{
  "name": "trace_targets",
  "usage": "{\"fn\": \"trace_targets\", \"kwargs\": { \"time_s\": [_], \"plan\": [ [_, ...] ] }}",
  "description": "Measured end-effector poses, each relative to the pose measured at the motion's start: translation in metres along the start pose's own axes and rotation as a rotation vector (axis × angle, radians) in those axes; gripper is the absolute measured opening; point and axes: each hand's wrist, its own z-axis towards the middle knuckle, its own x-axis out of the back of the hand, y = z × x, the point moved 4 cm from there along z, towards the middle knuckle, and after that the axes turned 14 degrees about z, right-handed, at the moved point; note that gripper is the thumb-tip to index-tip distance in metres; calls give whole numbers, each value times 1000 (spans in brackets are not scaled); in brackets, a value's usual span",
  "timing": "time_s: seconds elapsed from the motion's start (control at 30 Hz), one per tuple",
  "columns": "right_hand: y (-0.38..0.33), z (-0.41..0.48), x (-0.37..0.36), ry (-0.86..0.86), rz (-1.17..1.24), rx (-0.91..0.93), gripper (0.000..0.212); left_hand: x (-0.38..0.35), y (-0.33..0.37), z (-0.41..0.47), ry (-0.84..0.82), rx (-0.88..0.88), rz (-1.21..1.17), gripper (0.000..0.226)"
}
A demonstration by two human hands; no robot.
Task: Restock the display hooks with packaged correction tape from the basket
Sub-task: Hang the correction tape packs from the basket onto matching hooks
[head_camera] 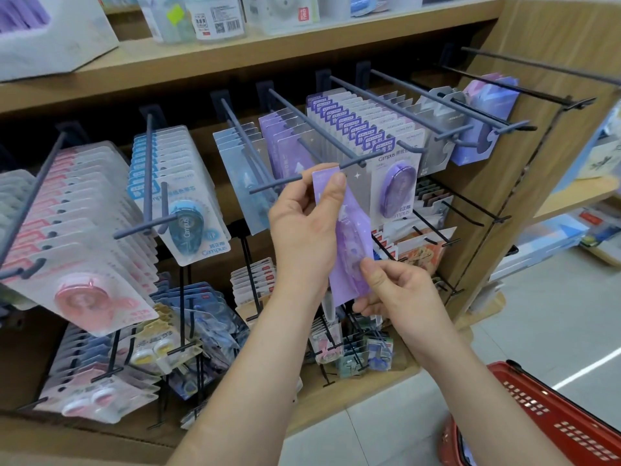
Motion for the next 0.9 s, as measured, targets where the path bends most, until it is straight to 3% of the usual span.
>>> {"fn": "trace_targets", "kwargs": {
  "time_s": [0.13, 0.27, 0.43, 0.67, 0.77, 0.9],
  "plan": [
    [2, 5, -4, 44, 25, 1, 40, 9, -9, -6, -33, 67, -2, 24],
    [3, 11, -5, 108, 29, 31, 39, 27, -19, -20, -80, 12, 188, 47],
    [4, 21, -17, 103, 48, 42, 12, 31, -33, -16, -108, 52, 390, 57],
    [8, 15, 14, 91, -212, -1, 19, 35, -52, 21, 30, 36, 681, 50],
    [4, 8, 40, 64, -273, -31, 19, 34, -57, 25, 39, -28, 827, 51],
    [0, 5, 87, 95, -377, -19, 26, 33, -60, -3, 168, -199, 915, 41]
  ]
}}
